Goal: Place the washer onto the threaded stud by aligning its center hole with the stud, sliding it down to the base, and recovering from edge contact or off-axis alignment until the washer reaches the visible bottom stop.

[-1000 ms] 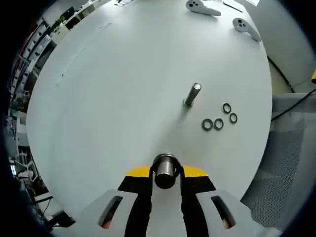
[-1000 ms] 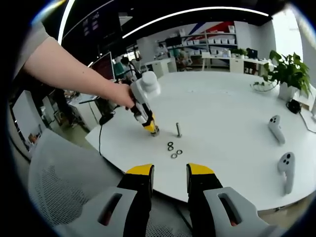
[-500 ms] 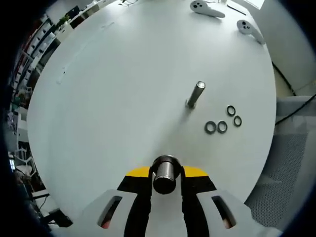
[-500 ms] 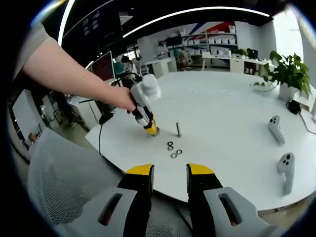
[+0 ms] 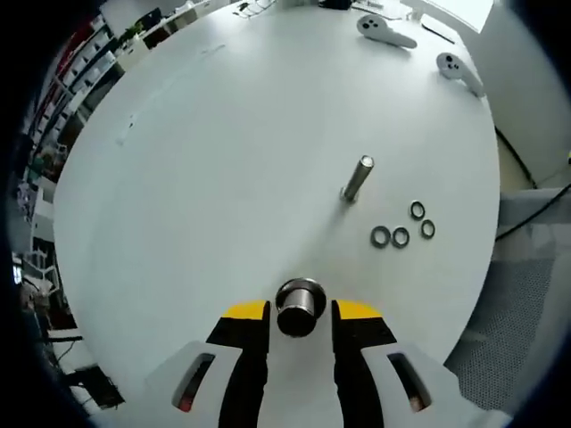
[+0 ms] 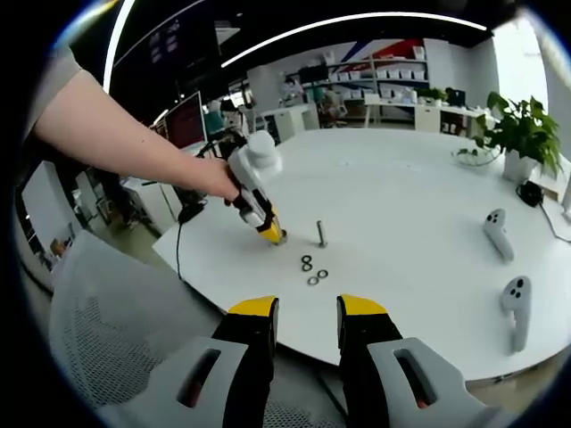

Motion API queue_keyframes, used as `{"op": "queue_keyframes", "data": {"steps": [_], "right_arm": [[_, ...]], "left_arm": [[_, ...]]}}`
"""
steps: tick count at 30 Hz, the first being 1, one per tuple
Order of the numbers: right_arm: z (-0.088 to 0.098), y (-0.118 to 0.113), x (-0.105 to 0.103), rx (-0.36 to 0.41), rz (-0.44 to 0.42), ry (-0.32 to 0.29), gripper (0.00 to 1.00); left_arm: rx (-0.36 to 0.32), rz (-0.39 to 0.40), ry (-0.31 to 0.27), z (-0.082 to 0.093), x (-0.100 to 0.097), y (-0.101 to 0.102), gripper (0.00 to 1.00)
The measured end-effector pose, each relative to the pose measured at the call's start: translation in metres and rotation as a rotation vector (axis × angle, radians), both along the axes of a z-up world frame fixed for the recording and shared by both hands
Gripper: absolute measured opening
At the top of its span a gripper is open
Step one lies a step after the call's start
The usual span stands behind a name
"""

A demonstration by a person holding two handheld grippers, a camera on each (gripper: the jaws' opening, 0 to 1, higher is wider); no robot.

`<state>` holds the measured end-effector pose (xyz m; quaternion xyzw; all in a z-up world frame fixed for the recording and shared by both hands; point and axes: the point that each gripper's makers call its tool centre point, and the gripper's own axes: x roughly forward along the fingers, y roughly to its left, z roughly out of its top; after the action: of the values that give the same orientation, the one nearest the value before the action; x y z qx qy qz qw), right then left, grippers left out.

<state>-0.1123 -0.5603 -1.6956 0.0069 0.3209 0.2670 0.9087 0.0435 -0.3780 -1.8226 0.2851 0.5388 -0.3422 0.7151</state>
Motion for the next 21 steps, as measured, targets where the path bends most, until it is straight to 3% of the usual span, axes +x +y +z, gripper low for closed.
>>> {"op": "queue_keyframes", "data": {"steps": [2,5,7,8,9,12,17,21], "right_arm": [[0.0,-0.001,0.0,-0.001,-0.003,0.0,0.28],[0.0,-0.001,0.0,-0.001,-0.005,-0.001,0.28],[-0.001,0.0,0.0,-0.004,0.002,0.002,0.28],[-0.001,0.001,-0.001,-0.004,0.012,0.002,0.28],[0.0,0.002,-0.001,-0.002,0.017,-0.003,0.28],[0.0,0.002,-0.002,-0.001,0.014,-0.004,0.28],[-0.005,0.0,-0.003,-0.018,0.007,0.024,0.28],[-0.009,-0.001,-0.006,-0.038,0.008,0.045,0.28]], "left_arm": [[-0.089,0.059,-0.04,0.008,0.001,-0.012,0.26],[-0.084,0.033,-0.119,0.014,0.003,-0.009,0.27],[-0.119,0.067,-0.146,0.019,-0.002,-0.006,0.29],[-0.214,0.115,-0.177,0.027,-0.001,-0.012,0.31],[-0.267,0.14,-0.203,0.033,0.0,-0.013,0.33],[-0.279,0.212,-0.217,0.047,-0.009,0.003,0.31],[-0.375,0.258,-0.281,0.077,-0.03,0.018,0.3],[-0.462,0.326,-0.313,0.088,-0.04,0.032,0.3]]}}
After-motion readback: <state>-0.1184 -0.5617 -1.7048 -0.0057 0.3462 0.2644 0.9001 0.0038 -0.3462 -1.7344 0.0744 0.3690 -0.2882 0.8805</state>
